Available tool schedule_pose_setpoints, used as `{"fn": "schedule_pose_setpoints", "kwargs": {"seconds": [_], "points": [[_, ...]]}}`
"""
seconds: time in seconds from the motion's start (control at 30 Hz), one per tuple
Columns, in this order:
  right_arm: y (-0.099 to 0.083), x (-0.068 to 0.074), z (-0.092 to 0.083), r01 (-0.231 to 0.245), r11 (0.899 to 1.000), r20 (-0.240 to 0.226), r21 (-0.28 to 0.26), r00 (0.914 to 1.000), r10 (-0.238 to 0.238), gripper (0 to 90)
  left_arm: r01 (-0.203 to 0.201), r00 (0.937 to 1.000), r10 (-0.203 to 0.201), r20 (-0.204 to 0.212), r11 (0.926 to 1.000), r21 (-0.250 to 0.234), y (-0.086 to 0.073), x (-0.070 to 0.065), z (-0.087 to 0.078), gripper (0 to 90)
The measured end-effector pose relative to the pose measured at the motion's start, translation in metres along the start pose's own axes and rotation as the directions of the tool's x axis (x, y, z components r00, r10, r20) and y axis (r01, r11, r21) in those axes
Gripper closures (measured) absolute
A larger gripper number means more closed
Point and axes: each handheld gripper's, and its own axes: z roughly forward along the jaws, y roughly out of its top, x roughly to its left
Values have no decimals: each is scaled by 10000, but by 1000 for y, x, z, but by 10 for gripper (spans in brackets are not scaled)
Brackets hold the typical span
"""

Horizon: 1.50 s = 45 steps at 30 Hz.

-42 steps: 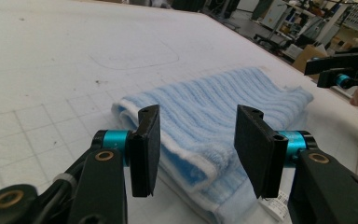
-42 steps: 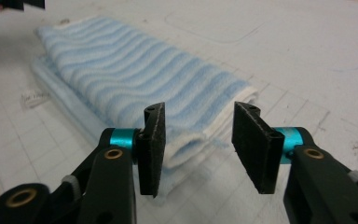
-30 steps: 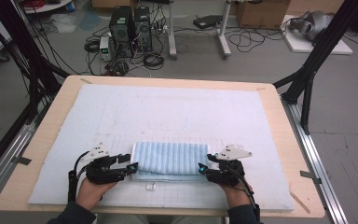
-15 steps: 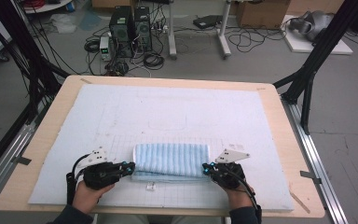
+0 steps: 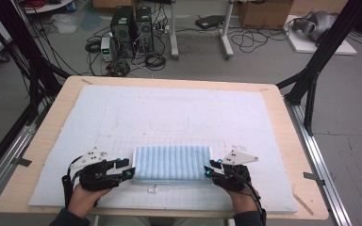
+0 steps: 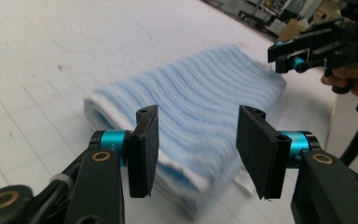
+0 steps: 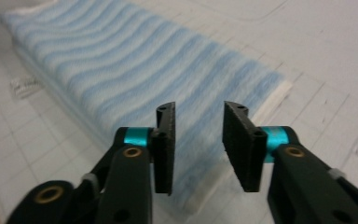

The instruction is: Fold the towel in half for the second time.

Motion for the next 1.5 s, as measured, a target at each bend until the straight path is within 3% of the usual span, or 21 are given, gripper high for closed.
{"fn": "schedule_pose_setpoints", "kwargs": {"seconds": [0.07,0.13,0.23,0.43,0.63,0.7,0.8,0.93,1.03,1.1,1.17,1.3,1.4,1.47,1.5], "points": [[5,-2,3,50,9999,316,-100,9995,-47,540,-283,9996,283,-15,9993,-223,3,1,8,513],[8,-3,9,81,10000,406,-33,9991,-80,535,-463,9989,463,-2,9988,-151,3,2,17,611],[9,-4,20,138,9996,464,252,9988,-149,525,-427,9991,427,11,9978,503,-1,0,29,689],[4,-4,30,299,9957,380,873,9987,-333,524,-334,9993,356,-104,9863,1614,-12,-5,38,679],[-2,-3,29,464,9926,430,1123,9977,-515,519,-434,9987,481,-178,9777,2054,-16,-7,39,656],[-3,-4,28,428,9928,368,1118,9982,-472,519,-387,9989,430,-170,9783,2034,-15,-7,39,653],[-3,-5,26,323,9939,293,1056,9989,-356,499,-169,9992,226,-337,9868,1612,-10,-3,38,577],[5,-10,21,-131,9990,213,424,9997,122,460,-12,9944,119,-1050,9949,1013,5,12,37,477],[12,-17,19,-430,9990,479,73,9979,426,423,202,9892,-91,-1466,9970,744,13,26,42,441],[15,-24,21,-646,9979,745,-24,9951,646,421,307,9833,-130,-1815,9950,954,14,35,49,431],[17,-29,26,-908,9959,915,51,9917,899,421,601,9821,-392,-1841,9922,1092,14,43,56,442],[18,-36,42,-1256,9907,930,516,9884,1205,462,852,9819,-535,-1815,9815,1716,11,48,68,560],[15,-37,50,-1412,9851,838,985,9875,1331,608,760,9847,-437,-1688,9789,1898,12,47,70,721],[12,-37,50,-1537,9832,550,985,9873,1488,775,634,9850,-285,-1700,9770,2038,12,46,72,809],[11,-35,49,-1469,9847,580,938,9882,1419,807,645,9843,-286,-1741,9767,2045,13,46,73,826]]}}
